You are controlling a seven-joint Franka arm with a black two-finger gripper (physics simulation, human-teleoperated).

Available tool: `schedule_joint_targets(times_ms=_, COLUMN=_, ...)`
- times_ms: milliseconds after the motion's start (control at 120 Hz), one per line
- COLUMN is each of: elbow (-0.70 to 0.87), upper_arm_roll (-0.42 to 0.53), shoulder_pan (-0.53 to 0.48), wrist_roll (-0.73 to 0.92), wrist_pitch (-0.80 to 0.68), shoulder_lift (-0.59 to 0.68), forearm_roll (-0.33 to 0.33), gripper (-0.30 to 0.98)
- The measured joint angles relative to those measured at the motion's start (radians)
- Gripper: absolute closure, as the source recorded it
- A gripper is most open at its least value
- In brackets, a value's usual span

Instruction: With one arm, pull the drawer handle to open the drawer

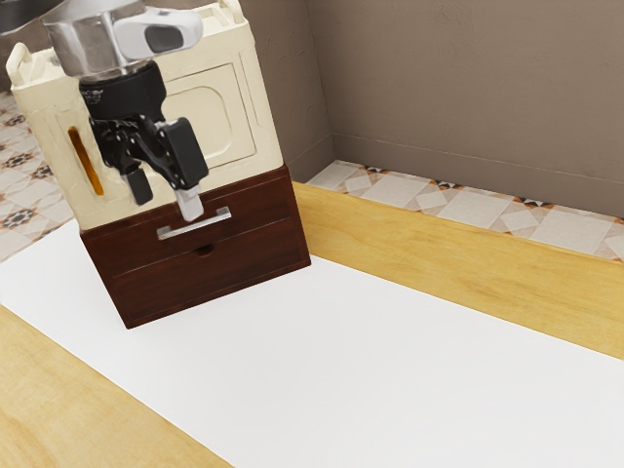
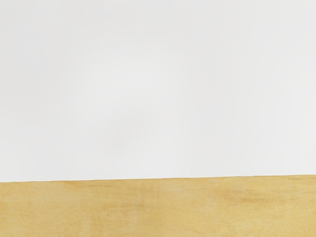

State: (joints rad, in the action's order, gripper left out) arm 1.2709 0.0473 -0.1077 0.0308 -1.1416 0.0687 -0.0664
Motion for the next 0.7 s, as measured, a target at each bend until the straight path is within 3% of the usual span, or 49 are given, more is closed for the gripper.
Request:
schedule_joint_targets(times_ms=267, elbow=-0.011, upper_arm_roll=-0.006, shoulder_pan=0.087, wrist_roll=-0.038, wrist_pitch=-0.038, shoulder_lift=0.021, forearm_roll=0.071, gripper=0.01)
schedule_joint_targets(times_ms=333, elbow=-0.003, upper_arm_roll=-0.005, shoulder_pan=0.091, wrist_roll=-0.039, wrist_pitch=-0.044, shoulder_lift=0.005, forearm_roll=0.113, gripper=0.01)
schedule_joint_targets(times_ms=700, elbow=0.436, upper_arm_roll=-0.027, shoulder_pan=0.032, wrist_roll=0.087, wrist_pitch=-0.404, shoulder_lift=0.066, forearm_roll=0.29, gripper=0.03)
